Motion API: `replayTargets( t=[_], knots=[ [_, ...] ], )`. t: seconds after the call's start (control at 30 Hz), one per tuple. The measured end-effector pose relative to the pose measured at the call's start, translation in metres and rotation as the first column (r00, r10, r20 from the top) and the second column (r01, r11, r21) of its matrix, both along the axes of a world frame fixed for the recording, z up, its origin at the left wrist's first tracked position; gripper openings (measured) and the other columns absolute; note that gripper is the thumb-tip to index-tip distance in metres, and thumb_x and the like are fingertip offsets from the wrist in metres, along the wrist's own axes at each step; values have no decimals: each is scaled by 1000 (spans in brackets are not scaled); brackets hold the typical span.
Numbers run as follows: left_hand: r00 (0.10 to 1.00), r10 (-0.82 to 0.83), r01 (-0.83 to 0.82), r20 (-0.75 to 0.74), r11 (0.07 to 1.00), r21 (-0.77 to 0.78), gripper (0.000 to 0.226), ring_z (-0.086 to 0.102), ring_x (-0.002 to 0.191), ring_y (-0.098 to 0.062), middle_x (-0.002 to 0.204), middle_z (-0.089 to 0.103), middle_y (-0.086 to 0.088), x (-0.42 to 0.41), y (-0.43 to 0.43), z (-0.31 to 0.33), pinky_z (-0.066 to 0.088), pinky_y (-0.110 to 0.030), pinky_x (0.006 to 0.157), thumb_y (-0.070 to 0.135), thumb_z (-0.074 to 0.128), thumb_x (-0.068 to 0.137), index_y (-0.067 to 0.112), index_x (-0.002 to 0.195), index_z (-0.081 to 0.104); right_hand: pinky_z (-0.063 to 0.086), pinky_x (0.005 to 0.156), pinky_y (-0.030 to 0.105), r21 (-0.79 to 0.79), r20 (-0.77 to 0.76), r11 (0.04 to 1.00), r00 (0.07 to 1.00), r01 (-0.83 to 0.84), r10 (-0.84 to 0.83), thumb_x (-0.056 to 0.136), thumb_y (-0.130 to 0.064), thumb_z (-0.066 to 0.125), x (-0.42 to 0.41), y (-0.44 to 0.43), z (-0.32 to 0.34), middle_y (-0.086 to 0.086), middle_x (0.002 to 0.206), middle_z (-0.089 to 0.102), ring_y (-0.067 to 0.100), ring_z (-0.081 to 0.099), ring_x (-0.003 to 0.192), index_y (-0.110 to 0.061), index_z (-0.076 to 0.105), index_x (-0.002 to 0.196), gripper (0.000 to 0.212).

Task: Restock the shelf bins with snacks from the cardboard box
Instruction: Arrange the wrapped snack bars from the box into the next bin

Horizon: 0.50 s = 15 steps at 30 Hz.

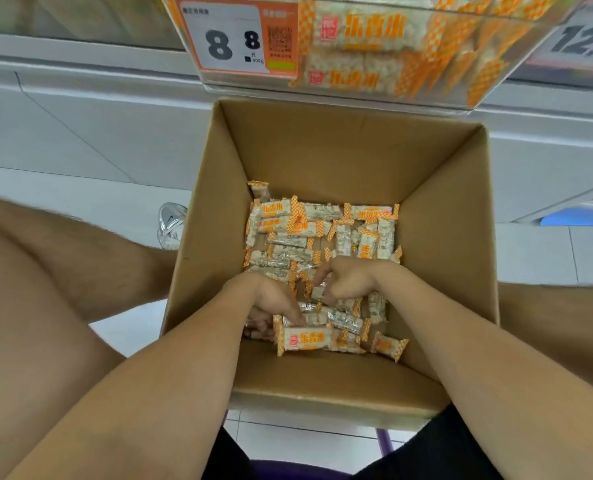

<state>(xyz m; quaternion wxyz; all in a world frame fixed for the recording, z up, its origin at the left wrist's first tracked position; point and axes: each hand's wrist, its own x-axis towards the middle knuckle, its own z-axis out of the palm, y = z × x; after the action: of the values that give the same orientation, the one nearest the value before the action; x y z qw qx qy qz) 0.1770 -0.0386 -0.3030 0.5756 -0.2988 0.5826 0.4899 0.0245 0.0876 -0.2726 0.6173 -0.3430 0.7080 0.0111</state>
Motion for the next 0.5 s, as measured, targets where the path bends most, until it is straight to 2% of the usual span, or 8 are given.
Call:
replayTargets(
  t=[0.07,0.1,0.13,0.23,0.33,0.37,0.43,0.5],
  knots=[
    [1000,20,-20,-18,999,39,33,69,83,-25,131,63,-12,1,0,9,54,-31,63,23,68,103,6,130,60,60,95,40,77,85,994,994,-71,65,80,-44,84,3,6,13,-8,149,44,18,59,122,-36,57,137,64],
    [1000,0,1,-9,999,49,28,71,81,-22,120,69,-11,2,-1,16,53,-30,63,23,67,104,8,127,60,59,98,40,92,109,991,990,-100,90,79,-50,85,8,9,19,-10,146,43,18,58,124,-38,54,140,70],
    [1000,-31,31,3,998,47,28,72,86,-23,118,71,-13,5,-1,19,52,-31,66,24,68,103,11,127,61,59,98,39,95,121,988,986,-125,113,81,-51,84,15,12,20,-9,142,45,17,57,125,-38,51,144,72],
    [975,-219,216,-44,974,-65,42,63,95,-24,136,64,-10,9,-6,31,52,-33,72,33,75,97,24,137,64,58,97,39,98,121,984,983,-150,138,89,-42,80,38,20,17,0,141,51,22,61,119,-34,46,150,71],
    [931,-342,313,-127,927,-207,49,56,114,-19,145,52,1,10,-7,43,53,-34,86,42,66,102,32,148,56,47,111,42,128,4,953,961,-273,275,95,-32,74,51,24,7,4,161,38,29,47,140,-30,35,159,75],
    [935,-331,302,-126,930,-208,50,56,113,-18,142,51,1,11,-6,43,53,-34,86,46,61,104,33,151,52,42,114,41,138,-17,940,948,-313,318,98,-30,70,52,24,5,4,165,33,29,39,147,-26,32,162,75],
    [976,-202,186,-77,966,-179,51,59,95,-16,133,49,-1,13,-4,39,55,-32,81,54,53,105,33,151,48,37,118,43,173,11,919,933,-355,358,102,-30,64,53,25,0,5,169,26,31,31,152,-20,26,165,75],
    [993,-112,103,-45,980,-173,40,60,89,-15,143,50,-2,14,-3,33,57,-32,80,48,53,107,34,144,53,42,113,43,180,46,910,927,-373,371,102,-30,64,53,25,-2,3,162,37,30,38,146,-19,24,165,75]
  ],
)
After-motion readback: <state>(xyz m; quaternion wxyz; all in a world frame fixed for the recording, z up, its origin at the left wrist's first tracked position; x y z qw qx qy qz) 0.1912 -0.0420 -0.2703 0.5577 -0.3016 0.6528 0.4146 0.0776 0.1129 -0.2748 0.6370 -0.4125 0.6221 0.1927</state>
